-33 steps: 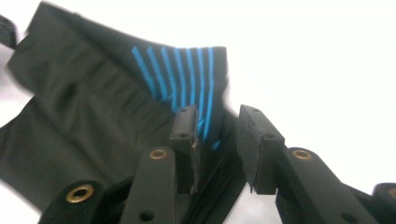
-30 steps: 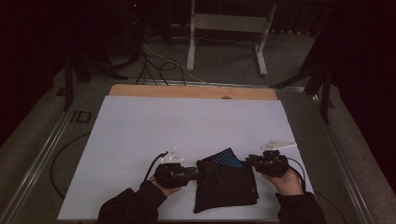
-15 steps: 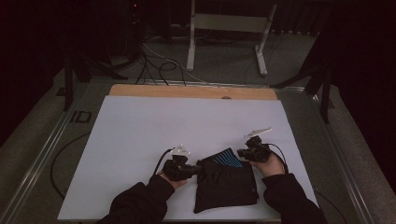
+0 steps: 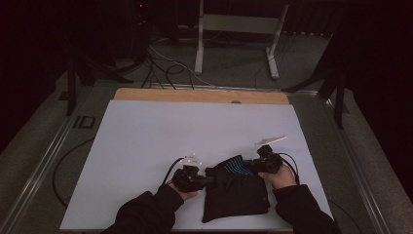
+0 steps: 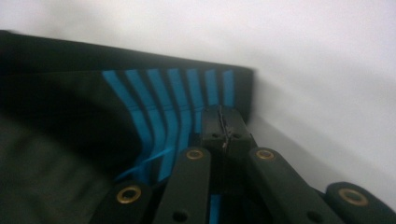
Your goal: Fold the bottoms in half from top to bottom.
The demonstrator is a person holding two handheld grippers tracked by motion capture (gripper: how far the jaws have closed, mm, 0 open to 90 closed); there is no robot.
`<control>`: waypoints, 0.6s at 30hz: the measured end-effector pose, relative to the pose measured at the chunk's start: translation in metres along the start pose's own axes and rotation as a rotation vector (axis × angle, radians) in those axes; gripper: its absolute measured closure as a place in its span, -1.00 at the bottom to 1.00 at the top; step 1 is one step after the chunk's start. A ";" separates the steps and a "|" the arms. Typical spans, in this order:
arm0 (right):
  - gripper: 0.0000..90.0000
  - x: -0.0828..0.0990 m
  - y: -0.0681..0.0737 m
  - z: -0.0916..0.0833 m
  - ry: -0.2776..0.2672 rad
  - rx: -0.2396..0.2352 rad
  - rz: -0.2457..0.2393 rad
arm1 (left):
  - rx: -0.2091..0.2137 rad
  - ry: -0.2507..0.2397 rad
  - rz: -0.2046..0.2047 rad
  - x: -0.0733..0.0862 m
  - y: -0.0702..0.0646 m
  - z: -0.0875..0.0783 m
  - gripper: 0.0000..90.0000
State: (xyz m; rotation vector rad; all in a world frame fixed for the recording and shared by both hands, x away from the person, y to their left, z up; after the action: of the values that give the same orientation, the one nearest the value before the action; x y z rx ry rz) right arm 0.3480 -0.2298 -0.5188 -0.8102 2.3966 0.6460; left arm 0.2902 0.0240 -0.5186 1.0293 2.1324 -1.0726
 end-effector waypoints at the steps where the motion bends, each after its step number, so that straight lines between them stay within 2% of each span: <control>1: 1.00 0.002 0.003 -0.002 -0.005 -0.011 -0.001 | 0.006 0.001 0.010 0.000 -0.001 0.000 1.00; 4: 1.00 0.009 0.010 -0.005 0.013 0.000 -0.029 | 0.014 0.010 0.026 0.002 -0.005 0.000 1.00; 7: 1.00 0.017 0.015 -0.007 0.030 -0.002 -0.036 | 0.018 0.017 0.039 0.004 -0.007 -0.001 1.00; 10: 1.00 0.019 0.015 -0.012 0.009 0.015 -0.035 | 0.017 0.020 0.042 0.005 -0.007 -0.001 1.00; 15: 0.96 0.011 0.007 -0.017 -0.029 0.054 -0.019 | 0.015 0.014 0.033 0.005 -0.006 -0.001 1.00; 16: 0.91 0.009 0.006 -0.017 -0.037 0.057 -0.020 | 0.011 0.011 0.033 0.004 -0.006 -0.001 1.00; 17: 0.72 0.003 0.002 -0.015 -0.040 0.066 -0.017 | 0.012 0.008 0.030 0.004 -0.005 -0.001 0.99; 18: 0.62 0.000 0.001 -0.012 -0.037 0.072 -0.026 | 0.011 0.005 0.029 0.004 -0.005 -0.001 0.99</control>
State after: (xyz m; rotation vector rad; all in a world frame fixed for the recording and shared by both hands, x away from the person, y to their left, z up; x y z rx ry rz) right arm 0.3433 -0.2361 -0.5091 -0.7911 2.3575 0.5567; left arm 0.2836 0.0242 -0.5190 1.0664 2.1115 -1.0705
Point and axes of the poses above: each handheld gripper's, and its own axes: z roughly forward along the jaws, x roughly out of its underside, y roughly to its left, the point moved 3 cm from there along z, roughly forward along the jaws, and after that the axes turned 2 degrees about x, right-handed, at the moved point
